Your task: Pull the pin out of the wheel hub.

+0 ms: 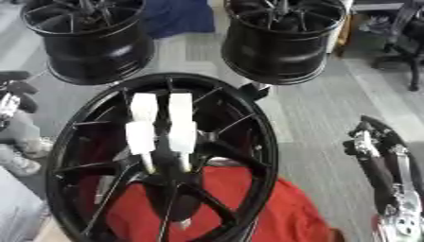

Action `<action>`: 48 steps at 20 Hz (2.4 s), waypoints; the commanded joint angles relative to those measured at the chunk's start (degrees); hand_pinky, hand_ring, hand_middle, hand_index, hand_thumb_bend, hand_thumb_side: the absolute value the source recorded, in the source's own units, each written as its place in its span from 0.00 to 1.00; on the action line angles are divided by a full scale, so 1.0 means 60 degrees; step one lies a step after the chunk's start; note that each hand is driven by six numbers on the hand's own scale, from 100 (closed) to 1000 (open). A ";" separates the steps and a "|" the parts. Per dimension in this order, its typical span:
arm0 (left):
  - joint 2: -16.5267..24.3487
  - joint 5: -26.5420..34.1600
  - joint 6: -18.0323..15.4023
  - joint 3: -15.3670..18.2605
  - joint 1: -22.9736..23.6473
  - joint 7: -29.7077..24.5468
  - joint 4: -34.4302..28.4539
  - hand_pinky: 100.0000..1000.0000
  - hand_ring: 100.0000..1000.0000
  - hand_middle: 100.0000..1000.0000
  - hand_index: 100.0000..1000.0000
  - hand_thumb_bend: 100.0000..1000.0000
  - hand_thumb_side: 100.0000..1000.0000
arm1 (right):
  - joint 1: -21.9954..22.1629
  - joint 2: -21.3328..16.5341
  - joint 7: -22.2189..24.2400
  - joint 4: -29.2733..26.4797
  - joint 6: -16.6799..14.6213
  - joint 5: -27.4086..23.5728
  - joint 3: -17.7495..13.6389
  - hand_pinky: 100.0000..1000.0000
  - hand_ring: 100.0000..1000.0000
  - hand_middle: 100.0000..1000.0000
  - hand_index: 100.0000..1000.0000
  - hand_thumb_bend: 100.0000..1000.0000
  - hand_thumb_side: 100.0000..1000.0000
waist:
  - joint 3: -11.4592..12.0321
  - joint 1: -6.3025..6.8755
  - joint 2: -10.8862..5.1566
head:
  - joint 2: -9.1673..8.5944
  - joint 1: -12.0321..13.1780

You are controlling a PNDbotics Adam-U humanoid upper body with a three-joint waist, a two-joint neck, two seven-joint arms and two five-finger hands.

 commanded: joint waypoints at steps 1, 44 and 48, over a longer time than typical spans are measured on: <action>0.1779 -0.0014 -0.0620 -0.0634 -0.0500 -0.0758 -0.0618 0.58 0.54 0.60 0.80 0.00 0.31 | -0.0044 -0.0208 0.0056 -0.0096 -0.0010 0.0055 0.0034 0.54 0.53 0.52 0.78 0.00 0.52 | -0.0026 0.0061 -0.0116 | -0.0024 0.0076; 0.2707 -0.1469 -0.4766 -0.5251 -0.5814 -0.5247 0.1440 0.71 0.66 0.73 0.85 0.22 0.13 | 0.0062 -0.0443 0.0213 -0.0025 -0.0004 0.0057 0.0171 0.54 0.53 0.52 0.78 0.00 0.52 | -0.0371 0.0285 -0.0245 | -0.0024 0.0339; 0.2575 -0.1587 -0.5299 -0.5400 -0.5914 -0.5653 0.1563 0.72 0.67 0.73 0.85 0.23 0.12 | 0.0051 -0.0446 0.0225 -0.0023 -0.0008 0.0053 0.0180 0.54 0.53 0.52 0.78 0.00 0.52 | -0.0395 0.0291 -0.0243 | -0.0024 0.0353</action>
